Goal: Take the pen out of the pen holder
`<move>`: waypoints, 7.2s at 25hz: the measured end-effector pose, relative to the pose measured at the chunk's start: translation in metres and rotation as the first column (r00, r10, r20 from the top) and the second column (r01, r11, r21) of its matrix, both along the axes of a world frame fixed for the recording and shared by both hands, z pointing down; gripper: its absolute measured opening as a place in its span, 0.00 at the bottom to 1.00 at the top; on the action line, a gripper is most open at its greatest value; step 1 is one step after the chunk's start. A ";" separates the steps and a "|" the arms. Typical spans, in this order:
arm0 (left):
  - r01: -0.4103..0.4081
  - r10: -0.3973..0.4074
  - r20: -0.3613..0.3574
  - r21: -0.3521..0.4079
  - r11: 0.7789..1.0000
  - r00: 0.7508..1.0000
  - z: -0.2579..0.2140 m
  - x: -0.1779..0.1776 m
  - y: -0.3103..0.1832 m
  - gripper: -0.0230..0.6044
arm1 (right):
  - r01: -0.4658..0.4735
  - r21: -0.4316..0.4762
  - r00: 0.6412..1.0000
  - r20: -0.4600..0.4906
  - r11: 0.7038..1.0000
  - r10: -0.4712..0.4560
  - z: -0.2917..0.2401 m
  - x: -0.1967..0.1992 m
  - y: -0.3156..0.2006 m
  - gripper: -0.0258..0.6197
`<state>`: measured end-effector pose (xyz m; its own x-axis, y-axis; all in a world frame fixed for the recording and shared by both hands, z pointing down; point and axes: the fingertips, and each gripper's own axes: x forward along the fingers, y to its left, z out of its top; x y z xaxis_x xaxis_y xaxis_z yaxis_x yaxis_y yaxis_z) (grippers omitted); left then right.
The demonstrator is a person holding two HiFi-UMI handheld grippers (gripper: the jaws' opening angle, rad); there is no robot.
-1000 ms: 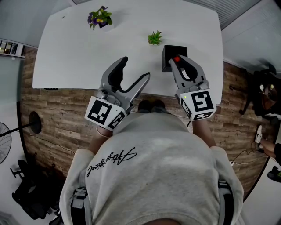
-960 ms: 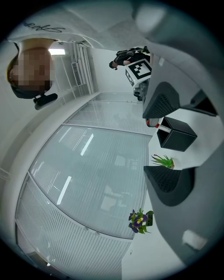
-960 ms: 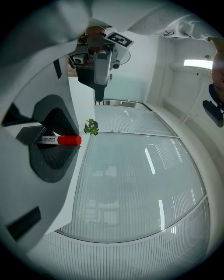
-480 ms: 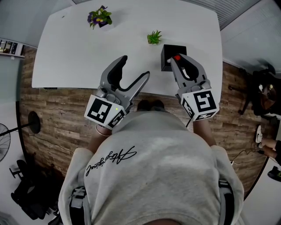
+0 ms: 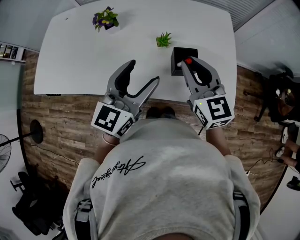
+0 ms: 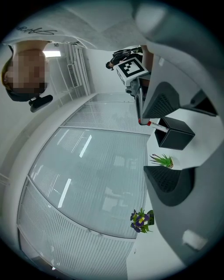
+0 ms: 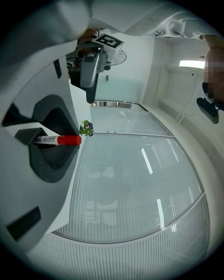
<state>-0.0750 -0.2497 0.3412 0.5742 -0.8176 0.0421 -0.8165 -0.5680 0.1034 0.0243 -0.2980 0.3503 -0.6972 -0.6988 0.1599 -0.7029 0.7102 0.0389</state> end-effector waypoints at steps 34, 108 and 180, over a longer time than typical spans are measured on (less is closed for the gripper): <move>-0.015 0.015 -0.008 0.011 1.000 1.000 -0.004 0.006 -0.004 0.56 | 0.011 0.041 0.999 0.041 0.999 -0.012 -0.033 0.003 0.005 0.14; -0.015 0.015 -0.005 0.068 0.998 1.000 -0.023 0.022 -0.022 0.32 | -0.021 0.108 0.996 0.089 0.994 0.012 -0.067 0.027 0.004 0.14; 0.052 -0.055 0.053 0.061 0.997 0.997 -0.019 0.016 -0.031 0.04 | 0.008 0.133 0.995 0.094 0.991 -0.021 -0.072 0.026 -0.002 0.13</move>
